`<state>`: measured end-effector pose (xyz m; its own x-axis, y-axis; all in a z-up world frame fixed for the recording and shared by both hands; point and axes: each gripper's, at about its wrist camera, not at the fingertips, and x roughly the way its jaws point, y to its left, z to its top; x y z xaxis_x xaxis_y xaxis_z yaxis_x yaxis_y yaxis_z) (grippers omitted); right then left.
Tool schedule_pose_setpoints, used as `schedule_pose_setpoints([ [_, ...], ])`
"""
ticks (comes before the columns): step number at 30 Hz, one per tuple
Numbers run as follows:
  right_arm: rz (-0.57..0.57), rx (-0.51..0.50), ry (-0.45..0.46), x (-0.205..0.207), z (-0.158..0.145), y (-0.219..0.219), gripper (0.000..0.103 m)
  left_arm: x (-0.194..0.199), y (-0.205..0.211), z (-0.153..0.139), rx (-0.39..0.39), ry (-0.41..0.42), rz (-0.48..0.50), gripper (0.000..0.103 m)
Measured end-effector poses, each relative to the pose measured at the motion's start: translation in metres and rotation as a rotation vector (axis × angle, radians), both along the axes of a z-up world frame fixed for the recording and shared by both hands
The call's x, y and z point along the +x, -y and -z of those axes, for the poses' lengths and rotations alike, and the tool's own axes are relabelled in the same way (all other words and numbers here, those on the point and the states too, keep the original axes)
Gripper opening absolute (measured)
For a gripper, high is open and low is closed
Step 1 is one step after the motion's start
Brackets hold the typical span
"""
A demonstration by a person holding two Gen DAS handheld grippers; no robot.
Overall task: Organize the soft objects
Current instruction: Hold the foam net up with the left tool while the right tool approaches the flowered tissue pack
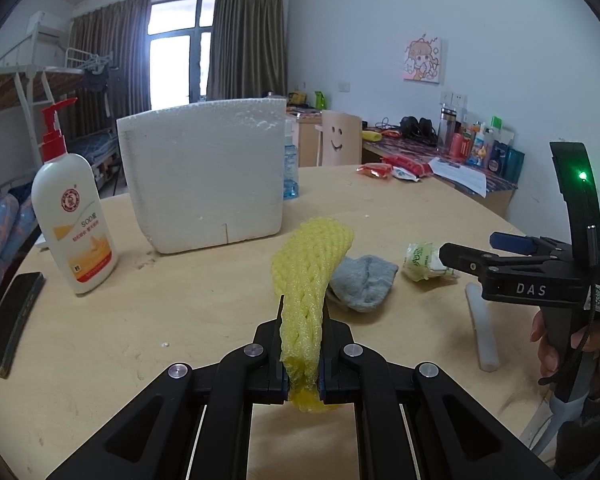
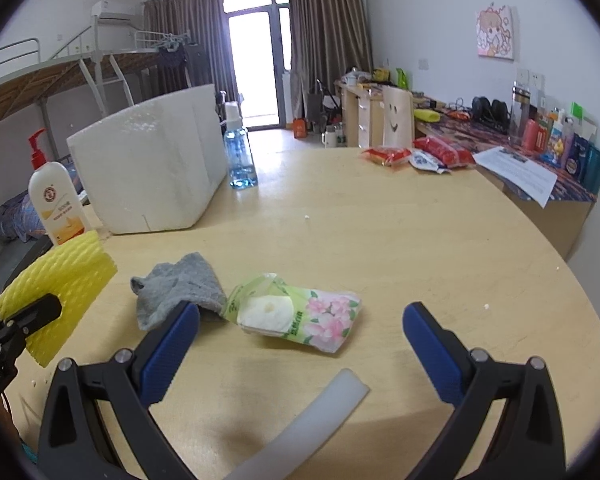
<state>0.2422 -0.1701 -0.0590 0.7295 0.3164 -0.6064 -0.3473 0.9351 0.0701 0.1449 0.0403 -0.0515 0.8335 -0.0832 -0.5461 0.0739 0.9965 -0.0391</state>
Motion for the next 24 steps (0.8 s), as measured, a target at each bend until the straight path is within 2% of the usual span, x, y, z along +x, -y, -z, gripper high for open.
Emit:
schedule_pose_setpoints([
  [20,0.043,-0.003,-0.108,0.023,0.013,-0.021,0.102,0.006,-0.025,0.003,-0.031,-0.005,-0.055,0.009],
  [24,0.057,-0.026,-0.133,0.026,0.018,-0.022,0.088,0.003,-0.029,0.003,-0.041,0.002,-0.059,0.009],
])
